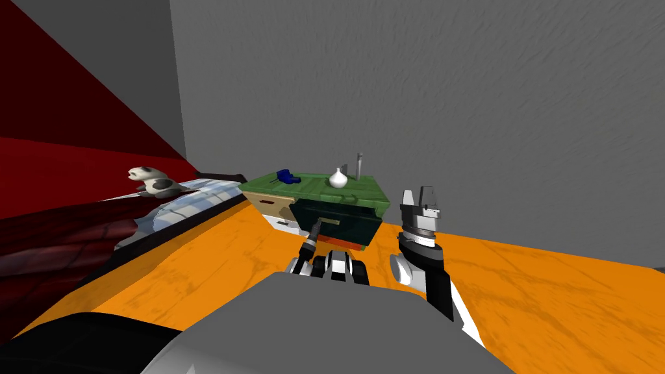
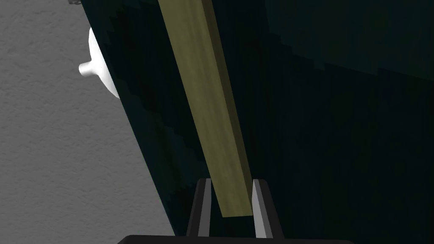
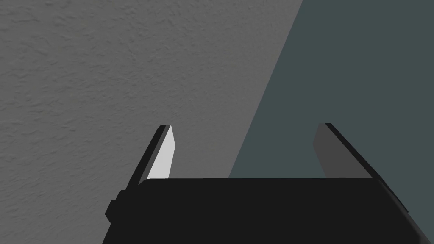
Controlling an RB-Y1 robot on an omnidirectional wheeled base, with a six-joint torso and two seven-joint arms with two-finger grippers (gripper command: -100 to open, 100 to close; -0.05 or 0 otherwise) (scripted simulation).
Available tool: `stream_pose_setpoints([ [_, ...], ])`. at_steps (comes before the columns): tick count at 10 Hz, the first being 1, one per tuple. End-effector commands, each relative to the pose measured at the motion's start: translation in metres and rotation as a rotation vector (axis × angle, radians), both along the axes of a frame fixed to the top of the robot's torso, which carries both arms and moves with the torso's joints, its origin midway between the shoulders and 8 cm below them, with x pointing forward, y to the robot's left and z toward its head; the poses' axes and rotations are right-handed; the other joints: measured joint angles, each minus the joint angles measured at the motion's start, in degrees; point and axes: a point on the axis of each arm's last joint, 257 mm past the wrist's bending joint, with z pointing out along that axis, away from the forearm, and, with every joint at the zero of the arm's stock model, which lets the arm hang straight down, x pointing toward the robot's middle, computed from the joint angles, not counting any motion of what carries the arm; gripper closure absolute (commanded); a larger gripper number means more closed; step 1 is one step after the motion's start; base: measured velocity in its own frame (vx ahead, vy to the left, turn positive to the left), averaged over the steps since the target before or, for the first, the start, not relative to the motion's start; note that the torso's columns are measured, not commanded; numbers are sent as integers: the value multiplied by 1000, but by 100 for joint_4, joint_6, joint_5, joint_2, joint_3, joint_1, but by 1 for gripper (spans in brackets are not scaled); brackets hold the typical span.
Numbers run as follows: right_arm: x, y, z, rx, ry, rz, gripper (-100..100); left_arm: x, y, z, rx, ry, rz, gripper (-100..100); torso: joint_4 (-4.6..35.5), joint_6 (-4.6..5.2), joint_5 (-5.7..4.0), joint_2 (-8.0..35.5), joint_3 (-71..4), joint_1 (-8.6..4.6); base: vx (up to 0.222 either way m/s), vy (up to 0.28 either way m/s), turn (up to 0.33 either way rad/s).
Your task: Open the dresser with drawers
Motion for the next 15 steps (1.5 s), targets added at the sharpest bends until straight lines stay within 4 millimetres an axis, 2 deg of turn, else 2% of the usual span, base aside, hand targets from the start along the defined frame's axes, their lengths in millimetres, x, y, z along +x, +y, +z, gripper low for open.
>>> stream_pose_setpoints([
  [1,0,0,0,0,0,0,0,-5,0,-6,2,19,-1,100,10,2,-8,-33,-23,-8,-142,26,20],
  [4,0,0,0,0,0,0,0,-10,0,-12,5,38,-4,100,-1,-4,2,9,7,5,-176,21,14],
  [5,0,0,0,0,0,0,0,-7,-1,0,-1,7,-6,100,-3,0,2,3,2,1,-93,4,9],
  [6,0,0,0,0,0,0,0,-2,-2,9,0,10,-4,-100,10,4,-6,-25,-17,-6,-45,8,-18],
  [7,0,0,0,0,0,0,0,-2,-2,9,0,10,-4,-100,19,3,-11,-20,-20,-10,-27,12,-12],
  [15,0,0,0,0,0,0,0,19,-7,54,1,10,7,-100,45,1,-16,35,12,-13,-25,10,-12],
])
